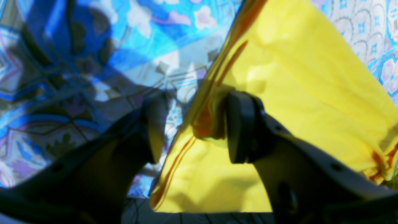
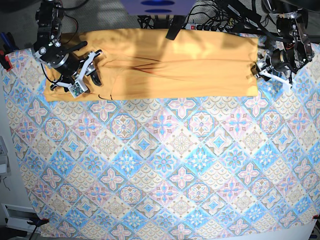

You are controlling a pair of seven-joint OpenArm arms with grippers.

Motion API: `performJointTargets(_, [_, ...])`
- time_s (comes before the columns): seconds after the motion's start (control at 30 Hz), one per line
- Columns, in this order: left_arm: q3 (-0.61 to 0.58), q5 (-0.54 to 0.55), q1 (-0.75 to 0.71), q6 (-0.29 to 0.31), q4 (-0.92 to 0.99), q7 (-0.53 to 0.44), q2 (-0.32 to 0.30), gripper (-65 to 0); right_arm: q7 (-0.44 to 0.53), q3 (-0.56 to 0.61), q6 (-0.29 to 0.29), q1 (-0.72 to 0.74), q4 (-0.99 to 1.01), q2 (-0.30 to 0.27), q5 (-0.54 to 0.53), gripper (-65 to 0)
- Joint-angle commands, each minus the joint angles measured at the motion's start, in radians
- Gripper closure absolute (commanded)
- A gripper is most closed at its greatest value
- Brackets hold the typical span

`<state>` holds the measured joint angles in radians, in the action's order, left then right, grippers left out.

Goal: Fold the T-shirt properly
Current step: 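Fold the sleeve corner inward toward the left gripper with the right gripper, then grasp the strip's end with the left gripper and lift it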

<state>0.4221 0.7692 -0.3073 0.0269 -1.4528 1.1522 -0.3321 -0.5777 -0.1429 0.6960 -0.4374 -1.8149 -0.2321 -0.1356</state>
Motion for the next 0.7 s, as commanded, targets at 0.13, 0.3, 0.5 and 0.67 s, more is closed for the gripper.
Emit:
performJointTargets(0.13, [-0.121, 0.005, 0.006, 0.000, -0.004, -0.007, -0.003, -30.7, 0.022, -0.007, 0.002, 0.004, -0.016, -0.008, -0.014, -23.6])
performJointTargets(0.3, [-0.176, 0.009, -0.010, 0.000, -0.009, -0.007, 0.000, -30.7, 0.022, -0.007, 0.002, 0.004, -0.018, -0.008, -0.014, -23.6])
performJointTargets(0.5, [-0.211, 0.013, -0.026, 0.000, -0.027, -0.007, 0.000, -30.7, 0.022, -0.004, 0.002, 0.018, -0.018, -0.008, -0.014, -23.6])
performJointTargets(0.67, [-0.214, 0.013, -0.054, 0.000, -0.099, -0.007, 0.000, -30.6, 0.020, -0.002, 0.002, 0.027, -0.016, -0.008, -0.014, -23.6])
